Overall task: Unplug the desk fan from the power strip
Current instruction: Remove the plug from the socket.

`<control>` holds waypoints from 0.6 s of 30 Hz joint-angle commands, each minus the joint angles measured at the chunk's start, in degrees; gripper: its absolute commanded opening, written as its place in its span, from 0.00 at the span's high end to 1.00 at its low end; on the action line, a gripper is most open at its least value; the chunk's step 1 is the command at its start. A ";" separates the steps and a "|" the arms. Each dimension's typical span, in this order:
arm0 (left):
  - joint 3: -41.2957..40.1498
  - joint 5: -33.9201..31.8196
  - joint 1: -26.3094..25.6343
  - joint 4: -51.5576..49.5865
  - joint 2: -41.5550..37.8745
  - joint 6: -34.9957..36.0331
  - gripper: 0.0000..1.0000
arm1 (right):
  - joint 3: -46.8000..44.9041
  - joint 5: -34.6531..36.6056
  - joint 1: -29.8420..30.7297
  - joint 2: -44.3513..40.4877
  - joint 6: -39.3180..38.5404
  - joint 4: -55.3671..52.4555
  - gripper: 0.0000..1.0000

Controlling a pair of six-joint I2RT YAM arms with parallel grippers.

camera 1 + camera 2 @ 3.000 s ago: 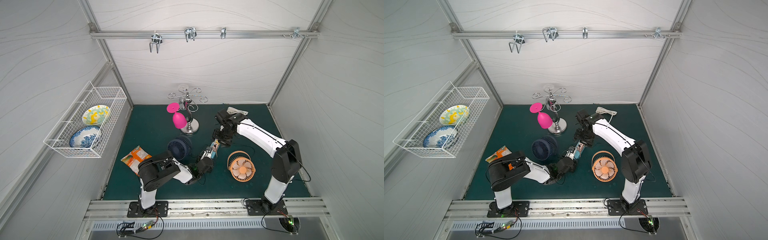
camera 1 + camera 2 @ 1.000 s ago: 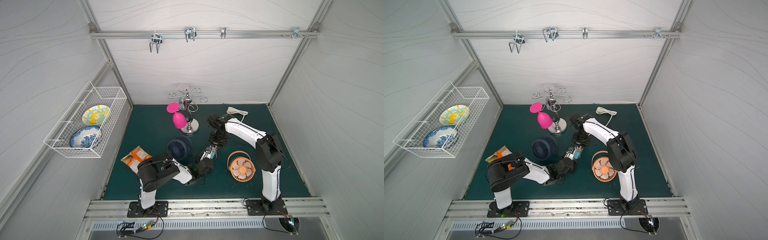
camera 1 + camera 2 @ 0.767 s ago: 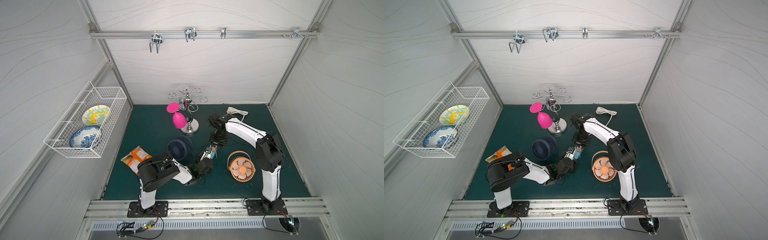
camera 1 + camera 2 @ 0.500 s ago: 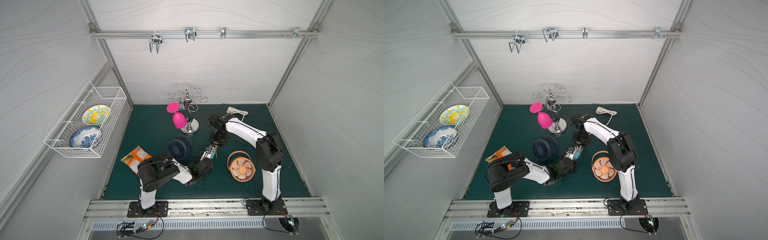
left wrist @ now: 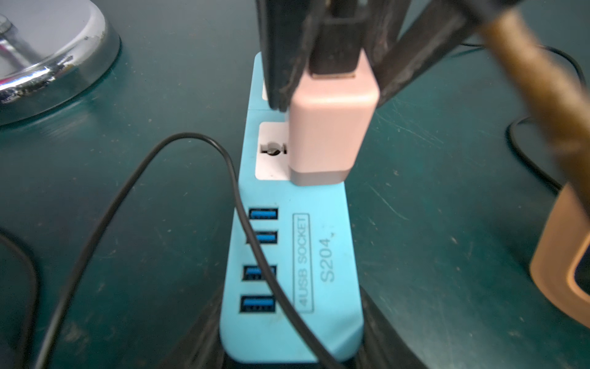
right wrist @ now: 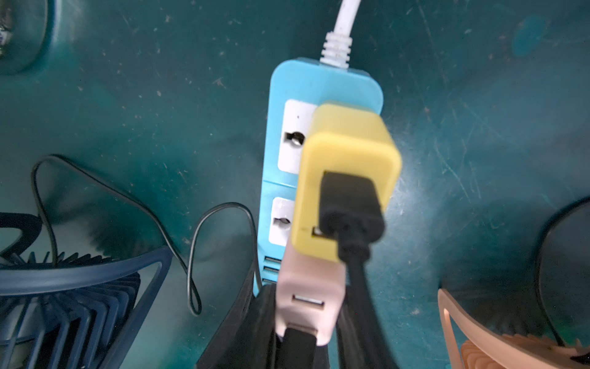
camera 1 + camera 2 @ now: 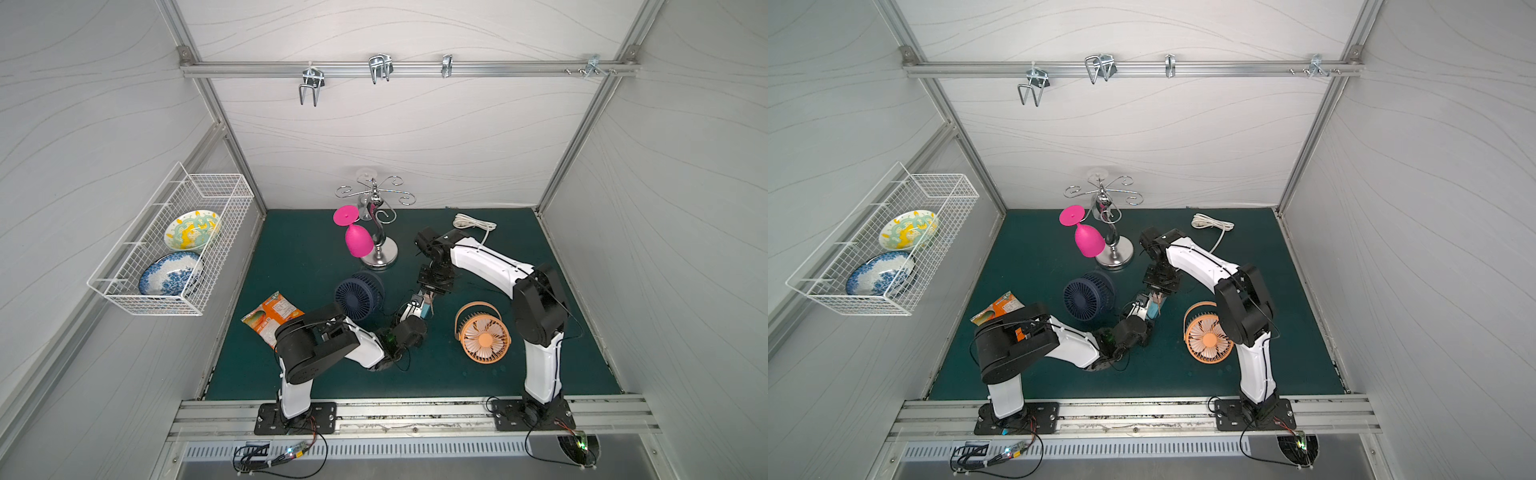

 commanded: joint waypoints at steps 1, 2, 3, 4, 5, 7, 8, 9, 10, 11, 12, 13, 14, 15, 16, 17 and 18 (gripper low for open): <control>0.46 -0.59 -0.02 -0.26 -0.49 -1.62 0.80 | -0.31 -0.61 -1.13 -1.08 -1.57 -0.83 0.94; 0.37 -0.52 -0.02 -0.29 -0.47 -1.86 0.80 | -0.23 -0.75 -1.57 -1.33 -1.58 -0.75 0.94; 0.32 -0.58 -0.02 -0.26 -0.48 -1.89 0.80 | -0.16 -0.77 -2.13 -1.60 -1.59 -0.61 0.94; 0.22 -0.59 -0.02 -0.24 -0.45 -2.05 0.80 | -0.12 -0.82 -2.53 -1.84 -1.58 -0.69 0.94; 0.13 -0.59 -0.02 -0.17 -0.36 -2.06 0.80 | -0.13 -0.99 -2.84 -1.97 -1.49 -0.63 0.94; 0.20 -0.59 -0.04 -0.14 -0.11 -2.24 0.80 | -1.27 -2.08 -3.29 -2.34 -0.69 0.24 0.94; 0.28 -0.55 -0.02 -0.13 -0.09 -2.34 0.80 | -2.19 -2.65 -3.47 -2.67 -0.08 1.16 0.95; 0.36 -0.49 -0.02 -0.12 -0.01 -2.33 0.80 | -3.12 -3.08 -3.48 -3.04 0.55 1.95 0.94; 0.45 -0.37 -0.02 -0.09 -0.04 -2.33 0.80 | -4.20 -3.24 -3.47 -3.44 1.04 2.74 0.94; 0.51 -0.32 -0.02 -0.20 -0.03 -2.33 0.80 | -5.25 -3.31 -3.49 -3.80 1.45 3.38 0.95; 0.56 -0.33 -0.02 -0.29 0.00 -2.33 0.80 | -6.02 -3.30 -3.41 -4.03 1.80 3.67 0.94; 0.68 -0.24 -0.02 -0.32 0.00 -2.34 0.80 | -6.61 -3.24 -3.41 -4.34 2.03 3.96 0.95; 0.65 -0.25 -0.02 -0.45 0.00 -2.37 0.80 | -7.01 -3.10 -3.29 -4.71 2.28 4.24 0.94; 0.73 -0.20 -0.02 -0.45 0.01 -2.39 0.80 | -7.14 -2.82 -3.11 -5.06 2.38 4.45 0.94; 0.78 -0.19 -0.02 -0.47 0.08 -2.40 0.80 | -6.85 -2.43 -2.84 -5.34 2.32 4.33 0.95; 0.75 -0.21 -0.02 -0.45 0.10 -2.38 0.80 | -6.45 -2.10 -2.51 -5.40 2.23 4.01 0.94; 0.78 -0.24 -0.02 -0.41 0.25 -2.31 0.80 | -5.99 -1.87 -2.02 -5.49 2.12 3.70 0.94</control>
